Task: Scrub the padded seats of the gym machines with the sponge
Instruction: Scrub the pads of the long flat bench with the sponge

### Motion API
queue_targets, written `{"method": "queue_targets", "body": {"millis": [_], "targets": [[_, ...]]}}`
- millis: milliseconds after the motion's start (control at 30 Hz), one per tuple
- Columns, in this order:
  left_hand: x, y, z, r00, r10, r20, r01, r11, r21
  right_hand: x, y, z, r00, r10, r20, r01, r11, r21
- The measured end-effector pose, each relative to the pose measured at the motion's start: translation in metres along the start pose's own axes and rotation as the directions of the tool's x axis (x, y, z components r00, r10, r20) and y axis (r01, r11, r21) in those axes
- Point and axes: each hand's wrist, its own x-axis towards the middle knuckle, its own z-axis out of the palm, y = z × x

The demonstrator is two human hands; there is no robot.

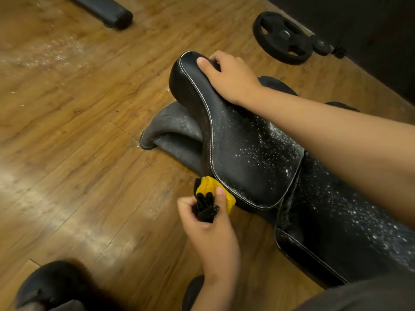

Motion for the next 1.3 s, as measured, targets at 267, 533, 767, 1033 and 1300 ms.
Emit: {"method": "queue_targets", "body": {"millis": [267, 533, 767, 1033, 1300], "targets": [[-0.02, -0.007, 0.006, 0.997, -0.071, -0.026, 0.07, 0.997, -0.028, -0.003, -0.001, -0.003, 0.999, 0.013, 0.038, -0.014, 1.0, 0.018], [-0.051, -0.02, 0.009, 0.97, -0.236, 0.05, 0.233, 0.97, 0.07, -0.001, 0.005, -0.009, 0.997, -0.014, 0.075, 0.011, 0.999, 0.048], [-0.032, -0.013, 0.003, 0.994, -0.112, 0.002, 0.111, 0.992, 0.053, -0.002, 0.01, -0.009, 0.995, -0.021, 0.096, 0.012, 0.996, 0.093], [0.061, 0.001, -0.007, 0.983, 0.011, 0.185, 0.0, 0.998, -0.062, -0.003, 0.01, -0.009, 0.995, -0.05, 0.086, 0.041, 0.994, 0.1], [0.037, 0.014, -0.015, 0.977, 0.012, 0.214, -0.037, 0.993, 0.11, -0.004, 0.011, -0.001, 0.997, -0.076, 0.009, 0.076, 0.996, 0.038]]}}
